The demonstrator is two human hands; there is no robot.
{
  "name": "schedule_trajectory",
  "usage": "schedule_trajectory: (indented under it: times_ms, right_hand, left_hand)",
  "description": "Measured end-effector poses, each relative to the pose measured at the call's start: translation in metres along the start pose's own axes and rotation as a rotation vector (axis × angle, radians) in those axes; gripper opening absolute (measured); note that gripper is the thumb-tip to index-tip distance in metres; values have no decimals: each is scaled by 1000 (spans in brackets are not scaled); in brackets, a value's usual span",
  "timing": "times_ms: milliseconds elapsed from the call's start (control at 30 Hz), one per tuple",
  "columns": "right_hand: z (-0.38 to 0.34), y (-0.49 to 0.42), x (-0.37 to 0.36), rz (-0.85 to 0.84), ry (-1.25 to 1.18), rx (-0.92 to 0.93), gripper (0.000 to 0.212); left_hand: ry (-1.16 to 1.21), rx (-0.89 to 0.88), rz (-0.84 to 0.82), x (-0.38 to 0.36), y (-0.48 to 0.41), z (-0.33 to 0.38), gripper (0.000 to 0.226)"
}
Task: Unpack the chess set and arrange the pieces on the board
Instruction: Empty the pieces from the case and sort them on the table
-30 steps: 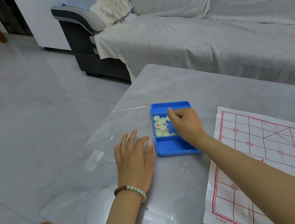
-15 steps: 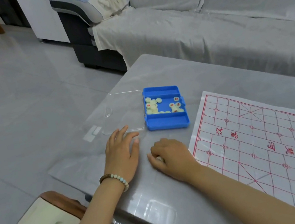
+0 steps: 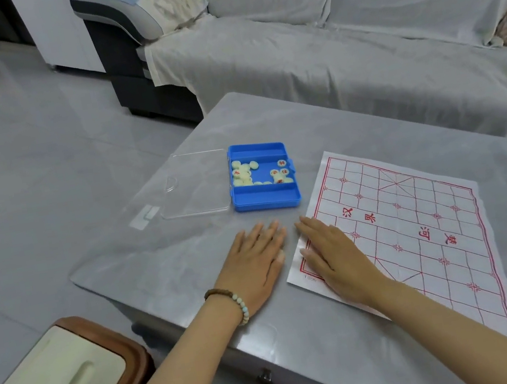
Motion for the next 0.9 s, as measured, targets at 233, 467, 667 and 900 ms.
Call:
schedule_trajectory:
  times_ms: [233, 467, 667, 900]
  right_hand:
    - [3, 13, -9, -60, 85, 16, 72]
    - [-7, 6, 10, 31, -79, 10, 53]
    - [-11, -80, 42, 155, -85, 22, 54]
    - [24, -176, 33, 4, 411, 64, 56]
  left_hand:
    - [-34, 157, -12, -1, -5, -22, 52]
    - [89, 120, 96, 7, -6, -33, 71]
    - [76, 323, 212, 27, -25, -84, 76]
    - [34, 428, 126, 12, -32, -94, 86]
Point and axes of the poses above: each hand's wrist, its own y-axis away from the middle knuckle, its own x-axis out of the back of the hand, z = x × y, the point moved 6 cm from there along -y, towards the middle knuckle, and after that the axes turned 8 degrees about x, right-handed, at the moved point
